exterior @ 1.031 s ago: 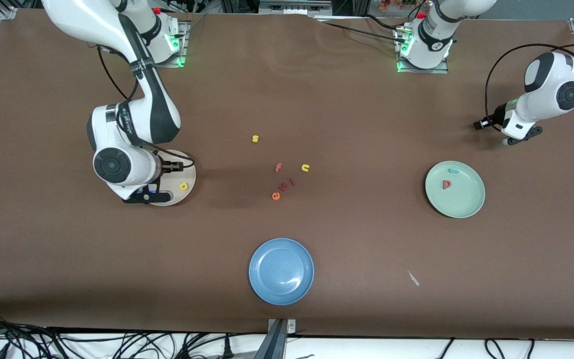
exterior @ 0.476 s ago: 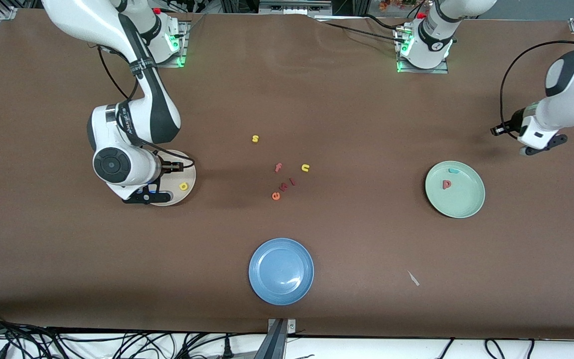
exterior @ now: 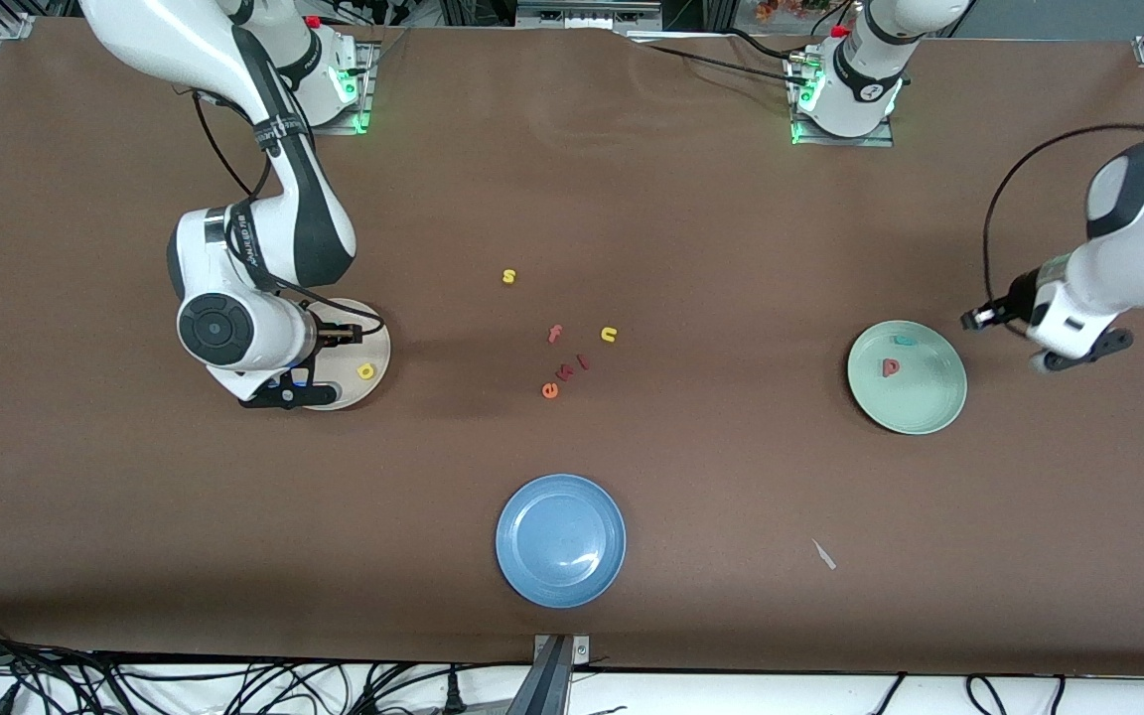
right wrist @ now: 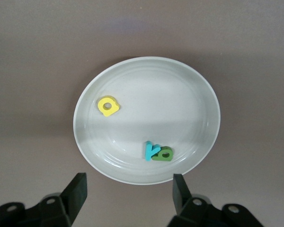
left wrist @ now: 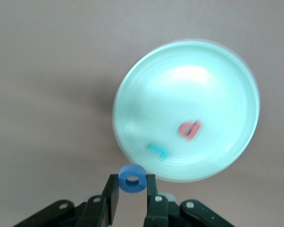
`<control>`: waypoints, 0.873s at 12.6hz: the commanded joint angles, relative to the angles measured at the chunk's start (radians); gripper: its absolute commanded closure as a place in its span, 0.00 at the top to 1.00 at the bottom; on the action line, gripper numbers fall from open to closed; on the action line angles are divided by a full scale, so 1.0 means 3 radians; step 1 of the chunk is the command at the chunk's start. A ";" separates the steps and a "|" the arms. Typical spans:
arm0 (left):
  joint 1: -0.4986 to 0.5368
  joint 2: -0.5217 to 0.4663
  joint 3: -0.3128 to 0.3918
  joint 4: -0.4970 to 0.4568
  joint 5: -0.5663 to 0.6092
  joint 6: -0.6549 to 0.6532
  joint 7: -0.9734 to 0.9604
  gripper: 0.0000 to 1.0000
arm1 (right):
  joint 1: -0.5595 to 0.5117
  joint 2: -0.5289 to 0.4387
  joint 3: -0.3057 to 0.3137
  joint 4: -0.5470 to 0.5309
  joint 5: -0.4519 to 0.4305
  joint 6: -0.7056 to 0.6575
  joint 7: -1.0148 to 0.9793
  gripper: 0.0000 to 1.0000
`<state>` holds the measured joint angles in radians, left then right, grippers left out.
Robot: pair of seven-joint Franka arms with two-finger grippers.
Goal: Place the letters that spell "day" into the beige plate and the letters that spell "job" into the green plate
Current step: 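Place the o on the green plate while the right places y on cream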
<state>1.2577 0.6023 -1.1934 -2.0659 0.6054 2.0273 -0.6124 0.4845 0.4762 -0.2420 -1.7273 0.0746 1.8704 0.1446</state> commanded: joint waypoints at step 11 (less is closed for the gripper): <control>-0.1334 0.0186 0.0967 0.1132 -0.0141 -0.0430 -0.0025 1.00 | -0.0172 -0.0063 -0.0288 0.1197 0.0124 -0.0875 -0.0175 0.99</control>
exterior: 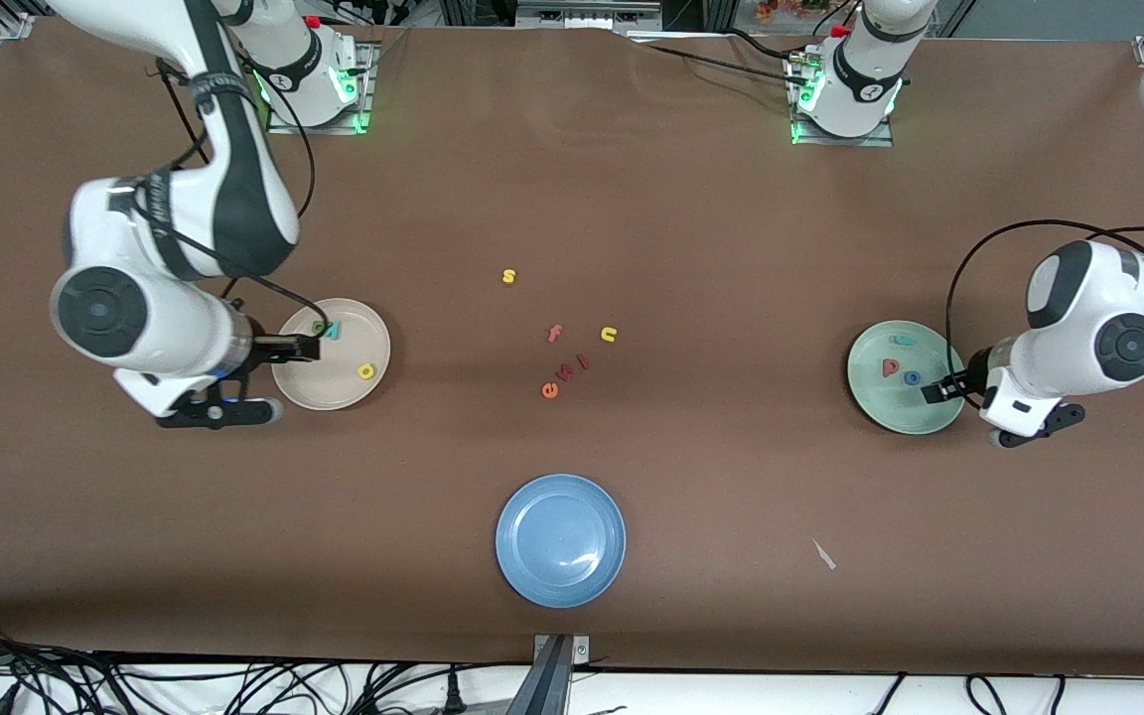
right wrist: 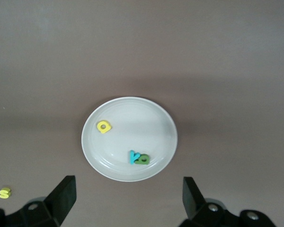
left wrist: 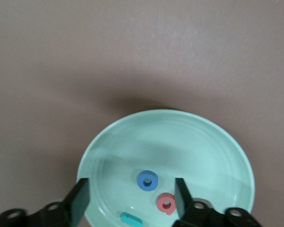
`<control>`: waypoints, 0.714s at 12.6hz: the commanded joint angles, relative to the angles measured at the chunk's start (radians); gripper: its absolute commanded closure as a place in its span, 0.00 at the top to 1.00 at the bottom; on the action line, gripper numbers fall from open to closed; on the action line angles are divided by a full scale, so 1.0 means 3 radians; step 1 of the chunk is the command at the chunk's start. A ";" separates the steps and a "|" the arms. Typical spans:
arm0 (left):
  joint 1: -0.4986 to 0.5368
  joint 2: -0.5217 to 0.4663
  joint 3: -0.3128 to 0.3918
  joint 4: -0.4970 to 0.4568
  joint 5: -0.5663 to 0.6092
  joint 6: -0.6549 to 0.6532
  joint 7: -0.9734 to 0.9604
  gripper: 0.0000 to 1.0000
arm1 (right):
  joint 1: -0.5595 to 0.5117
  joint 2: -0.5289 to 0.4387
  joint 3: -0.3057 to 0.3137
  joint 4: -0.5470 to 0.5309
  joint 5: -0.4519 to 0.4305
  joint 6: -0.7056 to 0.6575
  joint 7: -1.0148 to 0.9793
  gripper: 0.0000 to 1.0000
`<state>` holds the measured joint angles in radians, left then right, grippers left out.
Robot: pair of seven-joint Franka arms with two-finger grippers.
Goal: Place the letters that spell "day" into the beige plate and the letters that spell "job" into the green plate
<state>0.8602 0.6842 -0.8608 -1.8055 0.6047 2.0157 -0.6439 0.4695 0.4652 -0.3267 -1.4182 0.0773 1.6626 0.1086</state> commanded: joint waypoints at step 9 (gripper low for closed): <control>-0.0942 -0.0153 0.0243 0.2141 -0.0465 -0.1979 0.1404 1.00 | -0.1304 -0.1243 0.0976 -0.0319 -0.0068 -0.0613 -0.0188 0.99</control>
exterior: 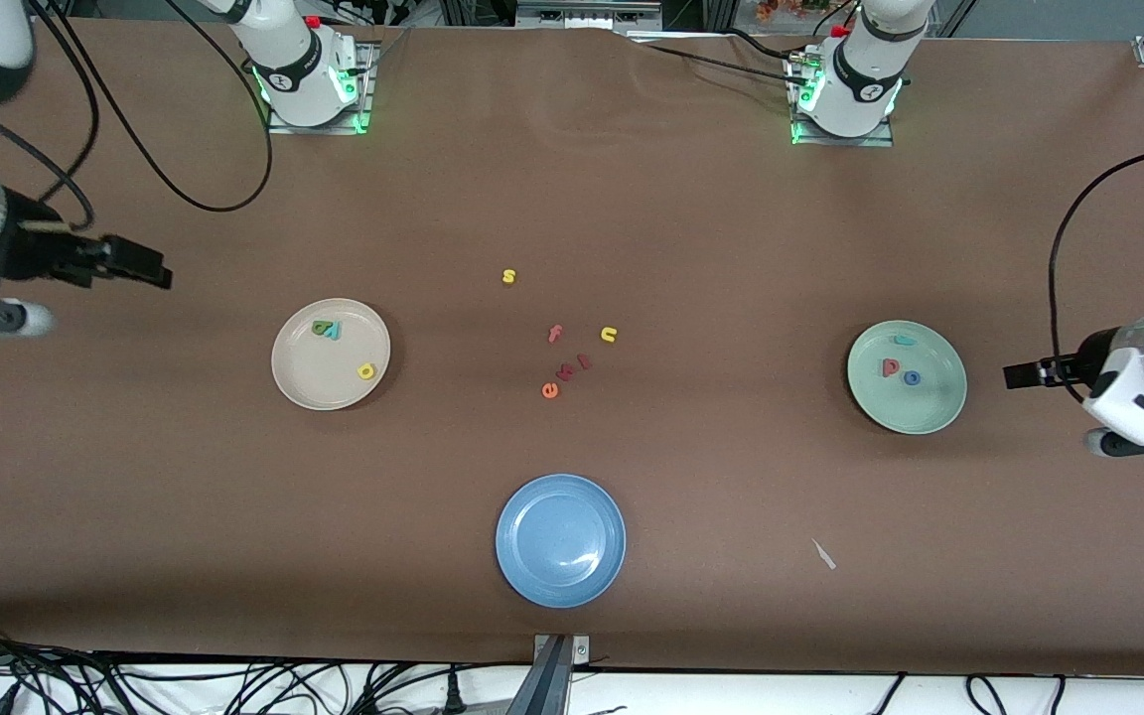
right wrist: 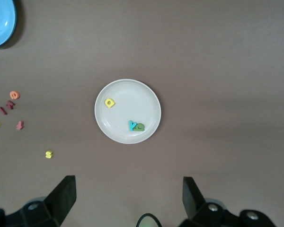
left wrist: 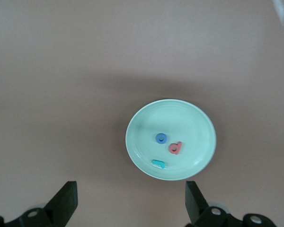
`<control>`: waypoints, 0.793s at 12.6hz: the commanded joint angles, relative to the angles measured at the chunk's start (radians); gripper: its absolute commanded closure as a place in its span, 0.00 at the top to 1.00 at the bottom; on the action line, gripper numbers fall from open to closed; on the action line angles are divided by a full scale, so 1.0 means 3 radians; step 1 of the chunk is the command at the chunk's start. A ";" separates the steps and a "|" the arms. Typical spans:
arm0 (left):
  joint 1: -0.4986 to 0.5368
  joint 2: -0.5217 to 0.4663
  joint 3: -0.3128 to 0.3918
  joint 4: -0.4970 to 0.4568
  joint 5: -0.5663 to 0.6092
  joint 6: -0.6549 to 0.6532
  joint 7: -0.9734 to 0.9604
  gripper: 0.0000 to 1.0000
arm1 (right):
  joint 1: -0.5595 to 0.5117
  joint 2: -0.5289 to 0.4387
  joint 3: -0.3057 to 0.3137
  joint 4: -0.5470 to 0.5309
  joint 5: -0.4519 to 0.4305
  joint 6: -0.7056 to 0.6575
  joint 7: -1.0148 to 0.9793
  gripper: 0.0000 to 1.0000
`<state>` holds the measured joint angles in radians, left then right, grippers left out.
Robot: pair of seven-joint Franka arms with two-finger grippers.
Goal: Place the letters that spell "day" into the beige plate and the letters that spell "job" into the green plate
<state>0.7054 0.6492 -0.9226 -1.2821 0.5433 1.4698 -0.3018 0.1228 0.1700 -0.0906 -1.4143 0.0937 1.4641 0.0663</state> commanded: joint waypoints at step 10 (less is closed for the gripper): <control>-0.1661 -0.1002 0.2687 -0.0188 -0.1882 0.0524 0.1144 0.97 | -0.0414 -0.0516 0.0593 -0.0685 -0.0338 0.0126 -0.0037 1.00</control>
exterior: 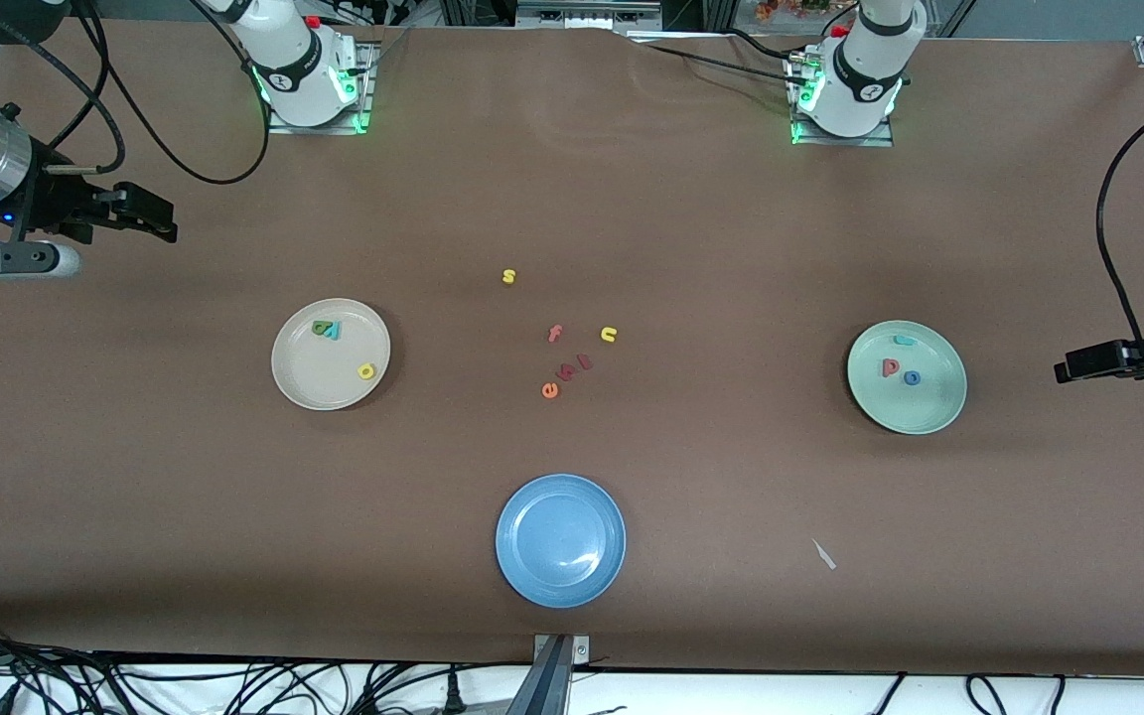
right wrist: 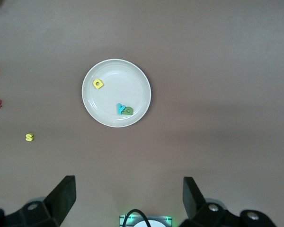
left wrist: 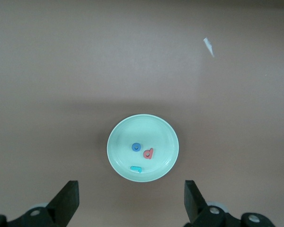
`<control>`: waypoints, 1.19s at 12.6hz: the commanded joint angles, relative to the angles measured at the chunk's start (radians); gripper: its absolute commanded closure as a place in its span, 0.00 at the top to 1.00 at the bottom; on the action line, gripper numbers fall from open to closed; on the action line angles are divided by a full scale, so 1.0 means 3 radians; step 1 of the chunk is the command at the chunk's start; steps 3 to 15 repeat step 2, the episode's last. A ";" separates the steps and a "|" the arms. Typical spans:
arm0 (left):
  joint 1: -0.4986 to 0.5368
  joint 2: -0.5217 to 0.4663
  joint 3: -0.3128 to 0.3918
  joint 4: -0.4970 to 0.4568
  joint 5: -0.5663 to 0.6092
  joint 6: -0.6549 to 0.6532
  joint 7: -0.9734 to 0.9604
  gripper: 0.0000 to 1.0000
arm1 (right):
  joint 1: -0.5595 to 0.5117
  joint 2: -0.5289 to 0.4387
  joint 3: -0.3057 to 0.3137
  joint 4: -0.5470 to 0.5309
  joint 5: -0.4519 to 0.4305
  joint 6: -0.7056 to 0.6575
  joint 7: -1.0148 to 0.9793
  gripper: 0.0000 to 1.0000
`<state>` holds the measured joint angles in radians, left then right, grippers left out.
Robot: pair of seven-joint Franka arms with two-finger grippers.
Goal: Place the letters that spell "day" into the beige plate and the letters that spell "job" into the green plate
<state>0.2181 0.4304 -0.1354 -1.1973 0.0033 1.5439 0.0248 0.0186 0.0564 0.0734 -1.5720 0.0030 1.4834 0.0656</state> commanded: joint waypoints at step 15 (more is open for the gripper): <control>-0.0062 -0.0401 0.0037 -0.0809 -0.0037 0.0676 0.0045 0.94 | -0.0067 -0.0137 0.0047 -0.0160 -0.0036 0.0061 -0.0040 1.00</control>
